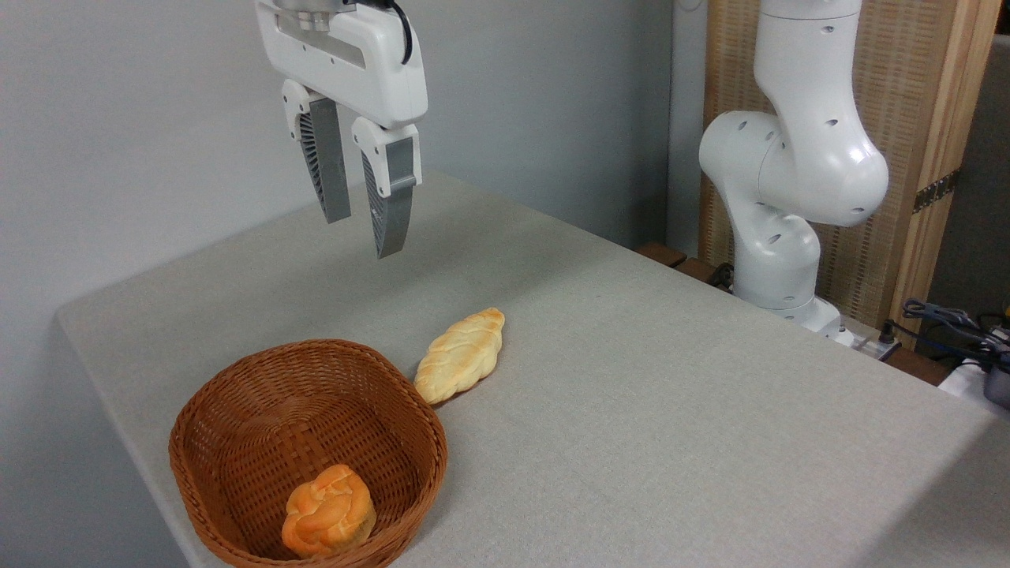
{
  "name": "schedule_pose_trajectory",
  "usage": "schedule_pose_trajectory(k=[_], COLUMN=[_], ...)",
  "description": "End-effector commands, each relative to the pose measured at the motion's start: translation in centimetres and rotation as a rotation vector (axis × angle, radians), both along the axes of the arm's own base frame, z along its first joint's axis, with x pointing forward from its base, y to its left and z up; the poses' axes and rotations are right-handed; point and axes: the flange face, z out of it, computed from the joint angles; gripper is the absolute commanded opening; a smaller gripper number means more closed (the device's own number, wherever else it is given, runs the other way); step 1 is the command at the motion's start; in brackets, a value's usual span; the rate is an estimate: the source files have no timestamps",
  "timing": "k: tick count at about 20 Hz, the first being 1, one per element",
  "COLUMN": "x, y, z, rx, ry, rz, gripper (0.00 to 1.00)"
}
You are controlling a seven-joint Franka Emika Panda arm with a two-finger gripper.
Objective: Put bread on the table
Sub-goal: 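Move the open gripper down over the orange roll in the wicker basket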
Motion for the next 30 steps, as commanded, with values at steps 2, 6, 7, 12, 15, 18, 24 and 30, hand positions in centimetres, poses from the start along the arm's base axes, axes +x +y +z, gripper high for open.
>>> schedule_pose_trajectory(k=[2, 6, 7, 12, 15, 18, 24, 30], x=[-0.4, -0.3, -0.4, 0.4, 1.2, 2.3, 3.5, 4.8], y=[0.5, 0.8, 0.7, 0.8, 1.6, 1.6, 1.9, 4.0], z=[0.4, 0.4, 0.4, -1.0, -1.5, -3.3, -9.4, -12.7], rx=[0.006, 0.006, 0.004, 0.002, -0.008, -0.027, -0.075, -0.077], ry=[0.013, 0.013, 0.013, -0.015, -0.067, -0.135, -0.239, -0.291], rz=[0.011, 0.015, 0.014, 0.026, 0.051, 0.111, 0.309, 0.359], gripper=[1.0, 1.0, 1.0, 1.0, 1.0, 1.0, 1.0, 1.0])
